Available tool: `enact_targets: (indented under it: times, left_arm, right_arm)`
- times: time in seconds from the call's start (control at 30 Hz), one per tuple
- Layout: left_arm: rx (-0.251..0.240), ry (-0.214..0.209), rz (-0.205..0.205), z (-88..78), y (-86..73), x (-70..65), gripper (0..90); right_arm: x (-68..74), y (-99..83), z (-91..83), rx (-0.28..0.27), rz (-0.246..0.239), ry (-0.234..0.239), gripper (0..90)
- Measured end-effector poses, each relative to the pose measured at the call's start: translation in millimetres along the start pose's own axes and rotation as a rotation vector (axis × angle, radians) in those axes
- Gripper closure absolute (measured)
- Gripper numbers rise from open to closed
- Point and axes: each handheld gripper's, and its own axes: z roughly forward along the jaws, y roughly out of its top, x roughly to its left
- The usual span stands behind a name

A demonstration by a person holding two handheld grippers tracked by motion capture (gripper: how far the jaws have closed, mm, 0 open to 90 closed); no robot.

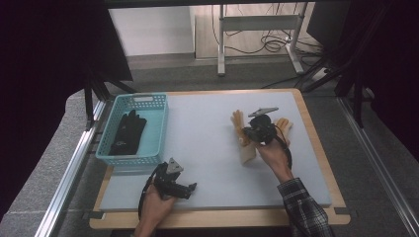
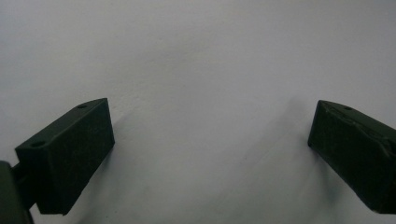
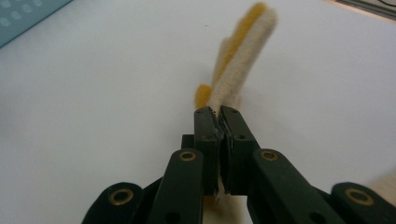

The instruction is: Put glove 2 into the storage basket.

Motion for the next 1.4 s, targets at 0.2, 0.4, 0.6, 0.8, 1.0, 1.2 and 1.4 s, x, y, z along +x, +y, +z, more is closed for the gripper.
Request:
enact_targets:
  times: [0.2, 0.4, 0.6, 0.8, 1.0, 1.2, 1.4]
  left_arm:
    - [0.0, 0.0, 0.0, 0.0, -0.1, 0.1, 0.7]
    - [0.001, 0.0, 0.002, -0.1, -0.1, 0.2, 0.7]
    - [0.002, 0.001, 0.002, -0.1, 0.0, 0.2, 0.7]
    - [0.004, 0.001, 0.005, -0.3, 0.0, 0.4, 0.7]
    - [0.0, -0.001, 0.0, -0.1, -0.1, 0.1, 0.7]
    - [0.0, -0.001, 0.0, 0.0, -0.1, 0.0, 0.7]
    - [0.0, 0.0, 0.0, 0.0, 0.0, 0.1, 0.7]
  right_arm:
    - [25.0, 13.3, 19.5, -0.004, -0.005, 0.076, 79.5]
    - [39.8, 22.5, 23.0, -0.023, -0.035, 0.107, 71.1]
    - [26.1, 6.0, 28.6, -0.01, -0.041, 0.116, 64.0]
    - [31.3, -8.6, 44.8, -0.012, -0.107, 0.194, 44.8]
    - [43.4, -15.6, 60.8, 0.006, -0.244, 0.223, 36.5]
    - [47.9, -22.9, 72.2, 0.036, -0.3, 0.232, 46.1]
    - [58.8, -22.8, 57.9, 0.039, -0.194, 0.144, 52.8]
